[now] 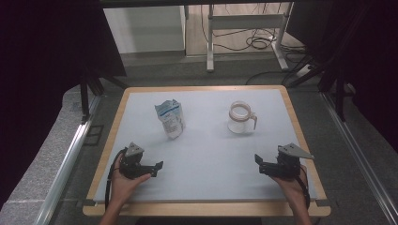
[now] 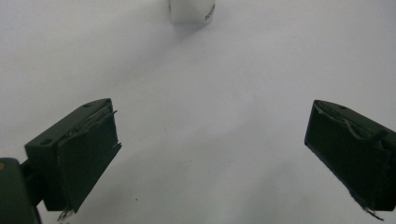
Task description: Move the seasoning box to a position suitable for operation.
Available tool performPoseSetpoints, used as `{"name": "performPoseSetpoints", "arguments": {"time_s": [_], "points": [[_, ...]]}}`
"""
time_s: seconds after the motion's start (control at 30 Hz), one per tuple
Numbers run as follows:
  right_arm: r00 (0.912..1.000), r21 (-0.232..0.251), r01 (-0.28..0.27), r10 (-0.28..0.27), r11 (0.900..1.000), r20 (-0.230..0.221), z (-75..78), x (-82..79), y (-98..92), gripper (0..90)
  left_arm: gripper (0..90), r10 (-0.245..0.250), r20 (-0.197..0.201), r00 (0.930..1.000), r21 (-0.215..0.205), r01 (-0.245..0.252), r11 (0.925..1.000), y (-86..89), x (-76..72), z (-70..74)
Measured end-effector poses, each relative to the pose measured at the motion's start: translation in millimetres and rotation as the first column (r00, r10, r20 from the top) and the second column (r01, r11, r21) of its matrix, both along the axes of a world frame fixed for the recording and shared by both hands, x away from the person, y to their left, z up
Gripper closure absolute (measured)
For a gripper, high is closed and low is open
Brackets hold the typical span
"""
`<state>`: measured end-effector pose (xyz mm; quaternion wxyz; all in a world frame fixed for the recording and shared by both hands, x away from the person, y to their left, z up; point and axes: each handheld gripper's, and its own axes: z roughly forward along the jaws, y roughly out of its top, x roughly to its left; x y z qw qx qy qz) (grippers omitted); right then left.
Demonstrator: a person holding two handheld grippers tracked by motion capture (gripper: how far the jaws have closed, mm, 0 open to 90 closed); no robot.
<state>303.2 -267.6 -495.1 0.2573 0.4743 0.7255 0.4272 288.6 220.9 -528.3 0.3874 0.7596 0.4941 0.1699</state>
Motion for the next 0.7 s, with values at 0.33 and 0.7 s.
{"name": "performPoseSetpoints", "arguments": {"time_s": [0.33, 0.7], "points": [[0.9998, 0.033, 0.006, -0.006, 0.999, -0.018, -4.9, 4.0, -2.5, 7.4, 11.7, 0.009, 0.049, 0.9988, 0.051, -0.011, 0.9986, -9.6, 7.2, 6.4], [0.9986, -0.052, -0.049, 0.048, 0.997, -0.022, -10.5, -11.7, 5.5, 7.4, 11.9, -0.046, 0.071, 0.9964, 0.080, 0.040, 0.9960, -4.9, -1.3, 11.2]]}}
